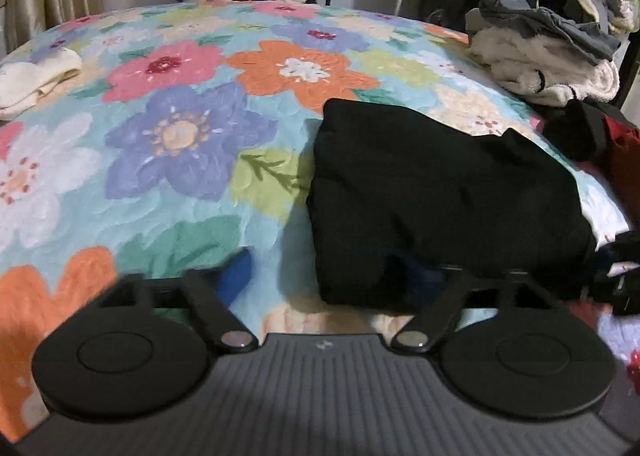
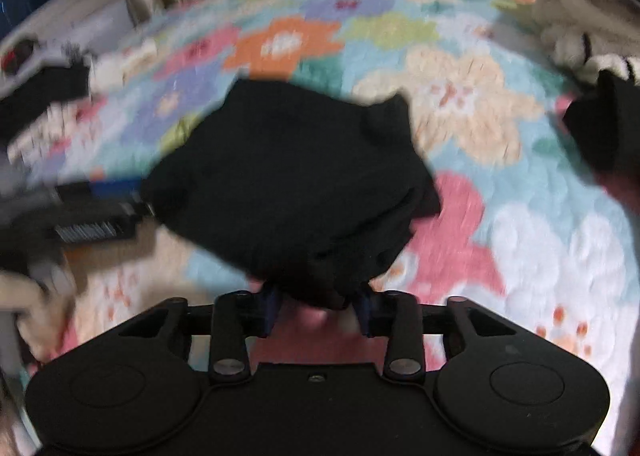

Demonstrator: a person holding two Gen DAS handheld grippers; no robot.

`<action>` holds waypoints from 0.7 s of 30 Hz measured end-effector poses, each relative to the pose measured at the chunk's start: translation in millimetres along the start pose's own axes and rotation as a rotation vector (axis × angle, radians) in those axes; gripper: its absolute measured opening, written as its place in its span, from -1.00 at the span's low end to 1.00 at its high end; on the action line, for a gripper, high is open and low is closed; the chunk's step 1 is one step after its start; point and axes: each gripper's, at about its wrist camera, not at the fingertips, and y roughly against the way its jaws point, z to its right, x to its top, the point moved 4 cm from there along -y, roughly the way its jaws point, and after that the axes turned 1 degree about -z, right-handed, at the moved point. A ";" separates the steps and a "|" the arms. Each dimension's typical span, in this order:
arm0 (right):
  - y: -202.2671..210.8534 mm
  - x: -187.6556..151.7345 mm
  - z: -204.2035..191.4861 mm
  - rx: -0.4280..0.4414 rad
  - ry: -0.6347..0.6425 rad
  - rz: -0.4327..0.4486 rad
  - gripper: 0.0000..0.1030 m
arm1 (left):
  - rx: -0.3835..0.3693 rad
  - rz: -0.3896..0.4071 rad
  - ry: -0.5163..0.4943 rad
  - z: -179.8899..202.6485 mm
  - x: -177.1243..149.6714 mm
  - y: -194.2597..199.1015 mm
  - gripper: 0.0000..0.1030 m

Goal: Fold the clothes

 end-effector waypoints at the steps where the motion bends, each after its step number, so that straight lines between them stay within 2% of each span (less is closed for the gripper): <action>1: 7.3 1.9 0.9 -0.006 0.013 0.032 -0.71 | -0.023 -0.001 0.019 -1.2 2.1 2.3 -0.52; 2: 14.8 3.4 1.8 -0.019 0.030 0.065 -0.77 | -0.046 -0.004 0.048 -2.7 4.2 5.3 -0.61; 3: 21.8 3.2 2.6 -0.065 0.060 0.093 -0.94 | -0.059 -0.012 0.092 -7.4 3.1 5.8 -0.61; 4: 24.2 1.6 5.1 -0.125 0.079 0.097 -1.00 | -0.067 -0.021 0.144 -13.7 0.5 4.9 -0.60; 6: 24.9 -1.5 13.6 -0.240 0.102 0.074 -1.00 | -0.091 -0.036 0.239 -25.1 -5.2 3.7 -0.54; 7: 26.0 -1.8 20.0 -0.256 0.069 0.070 -1.00 | -0.108 -0.040 0.276 -28.2 -6.0 5.6 -0.54; 8: 31.0 -0.3 28.5 -0.226 -0.012 0.086 -0.97 | -0.124 -0.045 0.312 -30.7 -5.4 8.7 -0.51; 9: 37.1 1.4 35.8 -0.170 -0.098 0.111 -0.81 | -0.129 -0.045 0.328 -31.6 -3.4 12.9 -0.39; 10: 43.1 2.9 43.8 -0.092 -0.198 0.138 -0.74 | -0.128 -0.042 0.334 -31.7 -0.7 17.8 -0.31; 11: 47.7 3.3 52.0 -0.005 -0.306 0.162 -0.37 | -0.122 -0.031 0.333 -31.9 2.0 23.3 -0.08; 12: 50.0 1.6 59.9 0.080 -0.406 0.174 0.13 | -0.113 -0.017 0.333 -32.6 5.0 28.6 0.15; 13: 48.9 -2.2 66.9 0.158 -0.504 0.176 0.29 | -0.114 -0.010 0.338 -34.2 7.7 32.2 0.22; 15: 38.2 -12.1 76.4 0.281 -0.665 0.162 0.34 | -0.143 -0.010 0.364 -38.4 10.9 33.2 0.40; 17: 22.2 -22.7 82.4 0.375 -0.789 0.124 0.34 | -0.172 -0.036 0.407 -42.6 10.0 25.8 0.45; 20: -5.8 -30.8 78.7 0.401 -0.882 0.040 0.35 | -0.205 -0.063 0.437 -39.6 8.3 12.6 0.56; 21: -11.7 -30.7 76.3 0.402 -0.889 0.033 0.35 | -0.216 -0.072 0.445 -38.2 7.8 8.1 0.68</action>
